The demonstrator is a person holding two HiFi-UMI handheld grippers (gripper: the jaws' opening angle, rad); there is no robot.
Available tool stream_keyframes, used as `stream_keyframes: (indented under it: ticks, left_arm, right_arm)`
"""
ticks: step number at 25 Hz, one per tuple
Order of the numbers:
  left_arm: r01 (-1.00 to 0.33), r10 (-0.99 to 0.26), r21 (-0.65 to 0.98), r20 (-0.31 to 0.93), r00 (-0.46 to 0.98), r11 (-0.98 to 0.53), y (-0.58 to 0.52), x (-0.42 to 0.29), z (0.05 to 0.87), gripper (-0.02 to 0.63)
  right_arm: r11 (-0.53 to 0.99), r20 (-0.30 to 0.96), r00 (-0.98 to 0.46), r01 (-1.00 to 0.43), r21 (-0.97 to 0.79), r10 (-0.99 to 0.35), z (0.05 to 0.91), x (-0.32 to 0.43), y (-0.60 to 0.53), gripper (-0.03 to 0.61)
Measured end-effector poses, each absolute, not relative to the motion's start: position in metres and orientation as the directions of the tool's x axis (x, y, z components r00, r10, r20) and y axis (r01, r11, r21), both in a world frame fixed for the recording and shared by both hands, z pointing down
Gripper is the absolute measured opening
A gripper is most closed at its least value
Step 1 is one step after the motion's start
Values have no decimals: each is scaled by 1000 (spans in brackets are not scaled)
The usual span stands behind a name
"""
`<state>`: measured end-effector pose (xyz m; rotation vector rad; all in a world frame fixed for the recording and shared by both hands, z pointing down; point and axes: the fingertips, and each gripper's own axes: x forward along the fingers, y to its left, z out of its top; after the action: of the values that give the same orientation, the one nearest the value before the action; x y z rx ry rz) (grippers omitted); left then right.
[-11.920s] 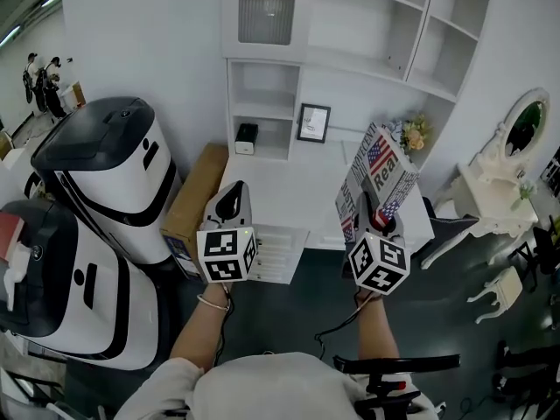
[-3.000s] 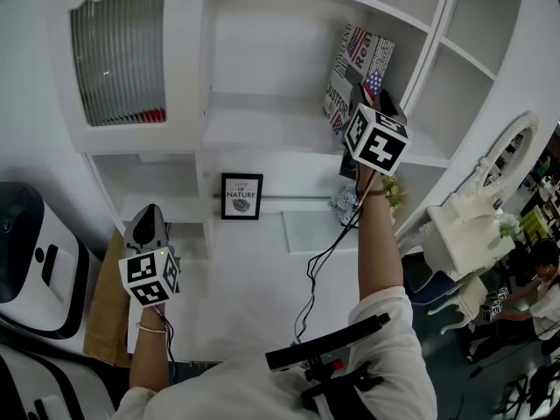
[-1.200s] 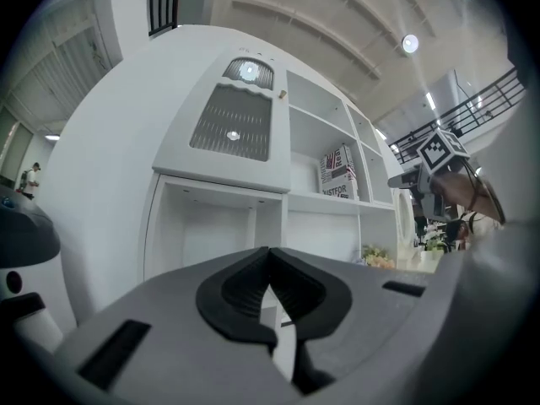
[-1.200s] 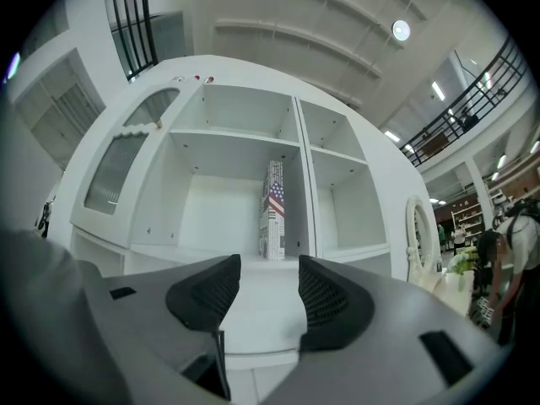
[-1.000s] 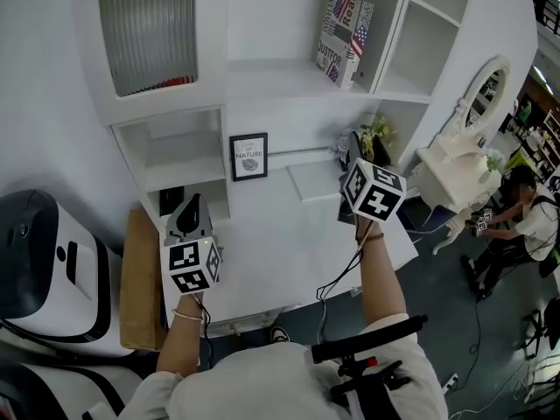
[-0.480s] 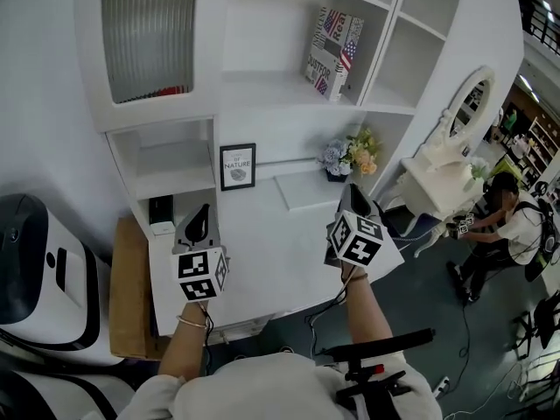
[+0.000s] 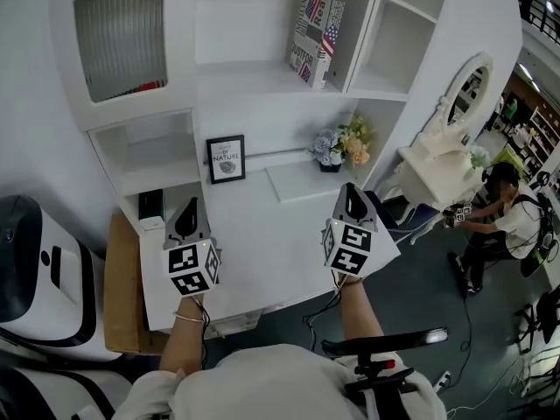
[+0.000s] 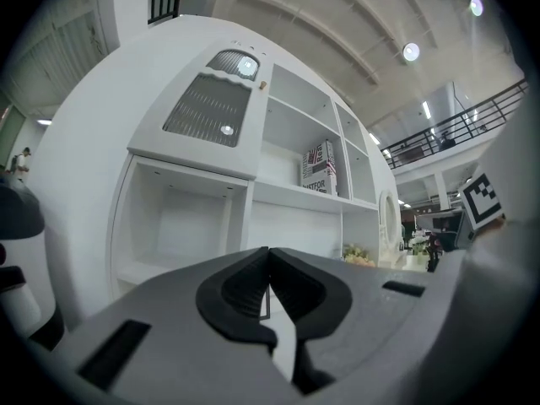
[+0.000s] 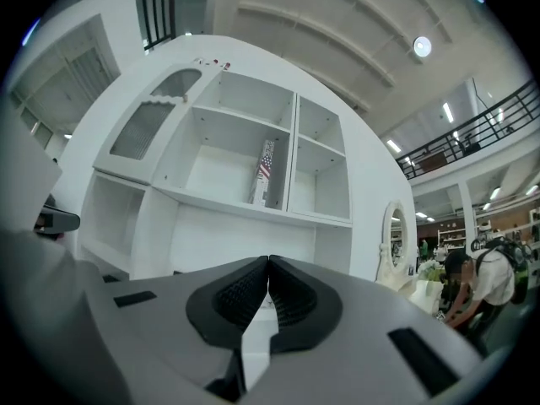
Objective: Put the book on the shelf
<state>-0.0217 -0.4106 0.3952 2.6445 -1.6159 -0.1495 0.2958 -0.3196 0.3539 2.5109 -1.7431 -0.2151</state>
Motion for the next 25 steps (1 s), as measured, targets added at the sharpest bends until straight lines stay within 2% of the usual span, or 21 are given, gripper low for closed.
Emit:
stream_keyframes:
  ticks: [5,9,17,25]
  left_arm:
    - [-889,-892,72,-60,448,-452,-409,10,389,8]
    - [-897,-899,66,-67,432,-437,-406,27,384,8]
    - [-903,-904,58,-65,422,-426,-404,46,381,8]
    - [-891,-892,52,-59,449,-451,-402,66,382,8]
  right_arm:
    - [-332,-13,333,-937,110,-943,369,329,-315,23]
    - [-306,-17,306,-950,68,-952,369,347,-315,23]
    - [-225,-1,225,-974,30,-974,381,342,-322,21]
    - [-218,20,219,-976,23,-976,391,350,-314,21]
